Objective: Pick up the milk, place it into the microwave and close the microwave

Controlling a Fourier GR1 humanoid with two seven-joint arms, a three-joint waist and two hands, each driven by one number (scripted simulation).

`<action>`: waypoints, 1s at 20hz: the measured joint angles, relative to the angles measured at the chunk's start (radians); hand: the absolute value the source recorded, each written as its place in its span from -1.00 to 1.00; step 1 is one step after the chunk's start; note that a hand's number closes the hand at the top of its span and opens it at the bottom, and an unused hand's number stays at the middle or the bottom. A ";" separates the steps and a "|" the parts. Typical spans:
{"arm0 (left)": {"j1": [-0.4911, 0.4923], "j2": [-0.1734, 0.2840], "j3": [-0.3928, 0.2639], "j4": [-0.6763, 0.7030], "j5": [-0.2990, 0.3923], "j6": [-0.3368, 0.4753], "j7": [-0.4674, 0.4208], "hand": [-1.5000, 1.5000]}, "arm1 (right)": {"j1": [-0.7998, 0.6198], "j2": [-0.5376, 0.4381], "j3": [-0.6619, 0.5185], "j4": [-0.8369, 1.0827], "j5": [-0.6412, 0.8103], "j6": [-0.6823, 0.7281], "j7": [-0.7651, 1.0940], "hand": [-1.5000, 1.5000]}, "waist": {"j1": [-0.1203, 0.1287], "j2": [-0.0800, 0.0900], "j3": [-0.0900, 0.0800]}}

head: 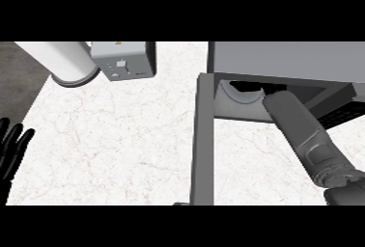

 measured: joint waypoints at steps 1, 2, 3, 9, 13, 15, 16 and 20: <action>0.003 -0.002 -0.006 -0.006 -0.002 0.000 0.005 -1.00 | -0.009 0.005 0.002 0.007 0.004 0.006 0.005 -1.00 | -0.001 -0.001 0.000; 0.010 -0.005 -0.012 -0.007 -0.006 -0.005 -0.001 -1.00 | -0.018 0.010 0.002 0.014 0.005 0.011 0.012 -1.00 | 0.001 -0.001 0.000; 0.014 -0.005 -0.009 -0.007 -0.004 -0.008 -0.006 -1.00 | -0.019 0.019 0.000 0.017 0.004 0.007 0.009 -1.00 | 0.002 -0.001 0.000; 0.025 -0.012 -0.023 -0.023 -0.028 -0.008 -0.006 -1.00 | -0.034 0.035 -0.021 0.021 -0.008 -0.018 0.007 -1.00 | -0.002 -0.002 0.000; 0.030 -0.012 -0.018 -0.012 -0.031 -0.014 -0.014 -1.00 | -0.030 0.024 -0.042 0.015 -0.023 -0.029 -0.008 -1.00 | -0.011 -0.004 0.000; 0.029 -0.018 -0.031 -0.013 -0.046 -0.012 -0.014 -1.00 | -0.030 0.031 -0.050 0.015 -0.027 -0.051 -0.009 -1.00 | -0.012 -0.004 0.000; 0.028 -0.017 -0.030 -0.018 -0.042 -0.012 -0.005 -1.00 | -0.032 0.023 -0.056 0.011 -0.032 -0.047 -0.012 -1.00 | -0.015 -0.006 0.000; 0.059 -0.023 -0.036 -0.039 -0.046 -0.025 -0.019 -1.00 | -0.019 0.002 -0.072 0.006 -0.040 -0.051 -0.039 -1.00 | -0.016 -0.006 0.001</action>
